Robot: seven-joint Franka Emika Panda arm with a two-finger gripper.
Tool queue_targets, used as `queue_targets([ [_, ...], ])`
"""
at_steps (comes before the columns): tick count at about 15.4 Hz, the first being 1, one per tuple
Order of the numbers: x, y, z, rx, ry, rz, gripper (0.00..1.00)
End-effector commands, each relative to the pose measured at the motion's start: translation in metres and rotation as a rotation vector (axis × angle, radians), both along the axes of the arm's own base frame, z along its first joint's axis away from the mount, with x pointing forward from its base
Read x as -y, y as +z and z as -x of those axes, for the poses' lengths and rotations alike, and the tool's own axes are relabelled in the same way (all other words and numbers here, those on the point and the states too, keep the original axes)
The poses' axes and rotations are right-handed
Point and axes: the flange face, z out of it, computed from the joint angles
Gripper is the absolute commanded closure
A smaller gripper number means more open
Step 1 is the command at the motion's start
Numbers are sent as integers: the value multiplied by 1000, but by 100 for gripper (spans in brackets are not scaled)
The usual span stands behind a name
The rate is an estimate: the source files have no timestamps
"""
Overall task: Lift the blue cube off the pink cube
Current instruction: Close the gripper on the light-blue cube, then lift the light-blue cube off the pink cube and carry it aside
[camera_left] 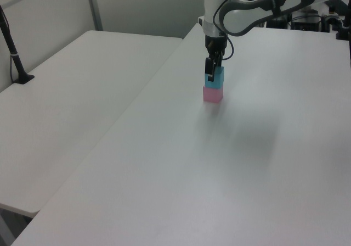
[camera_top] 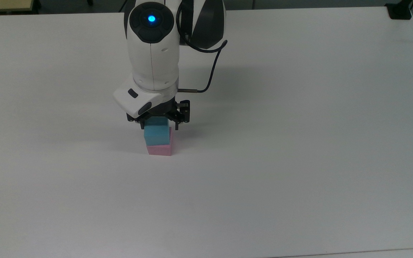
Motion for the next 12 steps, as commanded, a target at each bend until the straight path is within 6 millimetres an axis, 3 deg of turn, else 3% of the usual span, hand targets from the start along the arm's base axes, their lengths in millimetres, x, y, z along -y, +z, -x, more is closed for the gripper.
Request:
queue_targets([
  [1,14,29,3,29,69,11,82],
  [3,25,50,16,45,50,-2,82],
  [6,24,55,67,-1,54,-34,82],
  [8,16,43,103,-54,66,-49,82],
  [10,2,14,142,-129,91,-57,81],
  [12,4,-7,156,-173,95,-46,81],
])
